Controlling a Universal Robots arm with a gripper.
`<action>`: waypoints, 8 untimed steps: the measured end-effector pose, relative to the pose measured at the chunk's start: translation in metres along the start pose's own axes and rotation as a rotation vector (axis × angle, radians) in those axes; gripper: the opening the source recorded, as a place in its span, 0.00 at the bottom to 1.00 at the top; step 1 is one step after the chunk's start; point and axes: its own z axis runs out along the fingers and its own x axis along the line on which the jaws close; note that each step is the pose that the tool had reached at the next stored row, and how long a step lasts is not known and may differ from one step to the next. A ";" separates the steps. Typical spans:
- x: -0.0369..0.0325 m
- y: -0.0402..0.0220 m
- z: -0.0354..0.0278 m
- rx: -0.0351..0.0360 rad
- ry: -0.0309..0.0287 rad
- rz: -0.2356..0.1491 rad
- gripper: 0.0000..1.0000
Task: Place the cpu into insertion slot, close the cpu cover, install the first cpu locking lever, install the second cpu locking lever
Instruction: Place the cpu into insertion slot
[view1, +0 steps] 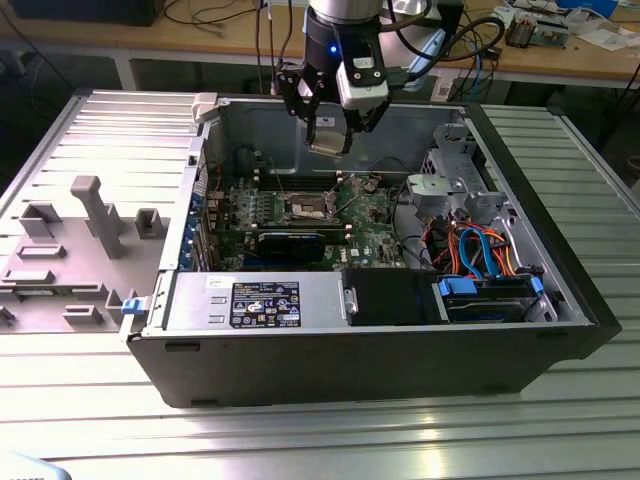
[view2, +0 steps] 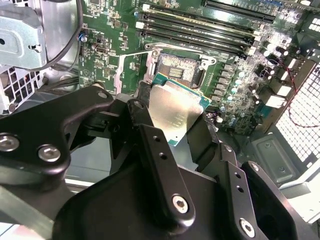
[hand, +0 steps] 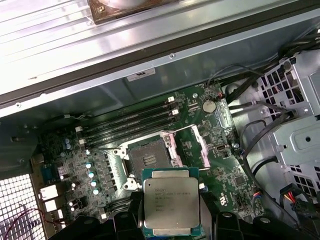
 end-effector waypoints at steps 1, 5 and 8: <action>0.0000 0.0000 0.0000 0.0000 -0.0003 0.003 0.54; 0.0000 0.0000 0.0002 -0.0003 -0.0017 0.019 0.54; 0.0000 0.0000 0.0002 -0.0004 -0.0023 0.026 0.54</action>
